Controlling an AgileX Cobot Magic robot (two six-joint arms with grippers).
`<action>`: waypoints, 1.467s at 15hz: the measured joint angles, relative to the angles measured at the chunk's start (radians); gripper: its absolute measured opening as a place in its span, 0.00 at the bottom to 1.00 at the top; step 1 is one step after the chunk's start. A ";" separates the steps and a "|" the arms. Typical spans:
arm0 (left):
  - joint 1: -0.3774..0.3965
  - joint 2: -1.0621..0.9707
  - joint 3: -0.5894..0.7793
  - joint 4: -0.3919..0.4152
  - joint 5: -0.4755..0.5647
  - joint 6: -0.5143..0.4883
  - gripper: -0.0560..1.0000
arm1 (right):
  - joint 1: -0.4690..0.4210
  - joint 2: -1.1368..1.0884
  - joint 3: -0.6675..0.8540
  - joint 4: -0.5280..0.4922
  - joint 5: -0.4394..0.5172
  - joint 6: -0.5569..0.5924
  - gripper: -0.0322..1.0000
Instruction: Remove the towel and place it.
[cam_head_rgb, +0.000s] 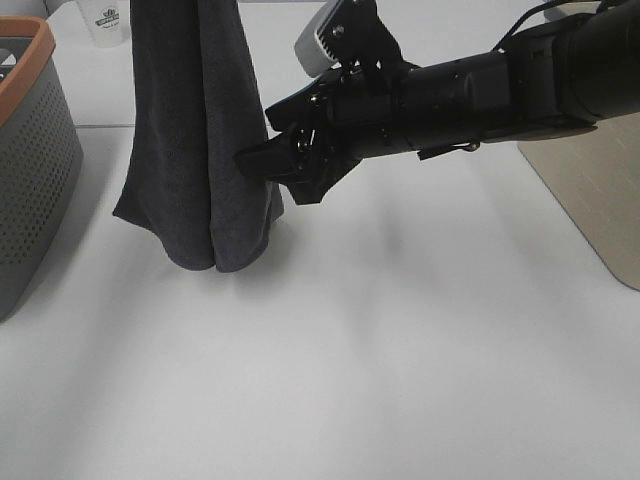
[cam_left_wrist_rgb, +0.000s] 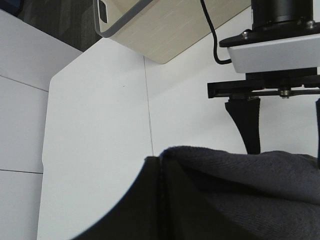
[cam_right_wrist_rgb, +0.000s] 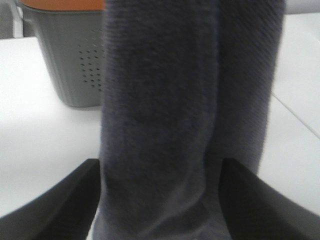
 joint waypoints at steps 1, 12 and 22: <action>0.000 0.000 0.000 0.000 0.000 0.000 0.05 | 0.001 0.008 -0.001 -0.001 0.048 0.000 0.68; 0.000 0.000 0.000 0.013 -0.045 0.000 0.05 | 0.001 0.080 -0.004 -0.179 0.140 0.113 0.66; 0.000 0.000 0.000 0.012 -0.045 0.002 0.05 | 0.001 0.215 -0.004 -0.002 0.199 -0.095 0.58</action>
